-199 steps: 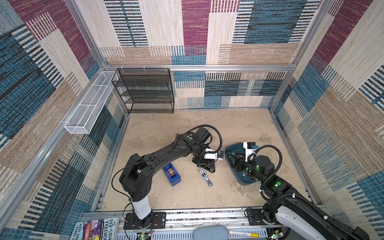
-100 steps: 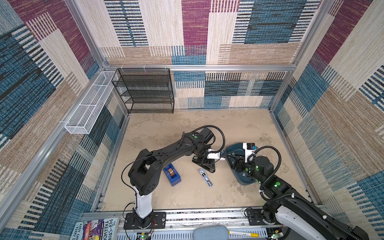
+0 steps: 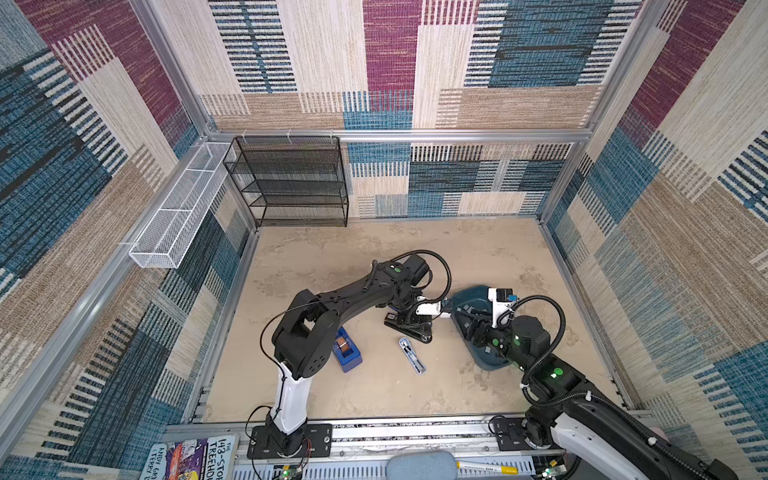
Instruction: Load the staples into the stapler
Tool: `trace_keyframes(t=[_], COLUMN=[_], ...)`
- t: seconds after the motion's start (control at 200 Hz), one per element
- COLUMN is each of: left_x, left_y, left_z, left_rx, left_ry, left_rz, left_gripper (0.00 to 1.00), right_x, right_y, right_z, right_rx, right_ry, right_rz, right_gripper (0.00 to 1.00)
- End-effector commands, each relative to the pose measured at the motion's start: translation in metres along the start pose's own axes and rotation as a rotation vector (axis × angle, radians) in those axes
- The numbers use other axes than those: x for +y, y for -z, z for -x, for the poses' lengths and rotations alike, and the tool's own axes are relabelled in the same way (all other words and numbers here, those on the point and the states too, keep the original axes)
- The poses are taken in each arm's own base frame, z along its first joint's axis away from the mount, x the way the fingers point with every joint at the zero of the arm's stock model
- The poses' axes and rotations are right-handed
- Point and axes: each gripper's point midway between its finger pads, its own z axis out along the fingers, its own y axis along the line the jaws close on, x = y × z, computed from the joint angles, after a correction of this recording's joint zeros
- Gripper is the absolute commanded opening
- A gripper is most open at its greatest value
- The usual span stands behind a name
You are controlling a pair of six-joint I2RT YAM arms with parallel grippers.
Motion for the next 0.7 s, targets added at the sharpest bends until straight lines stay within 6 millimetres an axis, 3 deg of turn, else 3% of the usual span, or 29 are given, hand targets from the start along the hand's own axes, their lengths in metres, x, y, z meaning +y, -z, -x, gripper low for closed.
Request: trace_keyframes(t=[0.0,0.316,0.696], left_x=[-0.009,-0.017,-0.014], left_y=[0.001,-0.007,-0.017], left_z=[-0.002,-0.004,-0.006], left_rx=[-0.001,-0.007,0.014], left_ry=[-0.002,-0.012,0.013], left_rz=[-0.036,-0.08,-0.087], left_gripper=[0.45,0.46,0.45], right_x=[0.004,0.004,0.003], right_y=[0.001,0.001,0.006], right_z=[0.008,0.003,0.003], right_rx=[-0.02,-0.013,-0.027], right_ry=[0.005,-0.002,-0.008], right_rz=[0.008,0.019,0.021], right_gripper=[0.69,0.69,0.69])
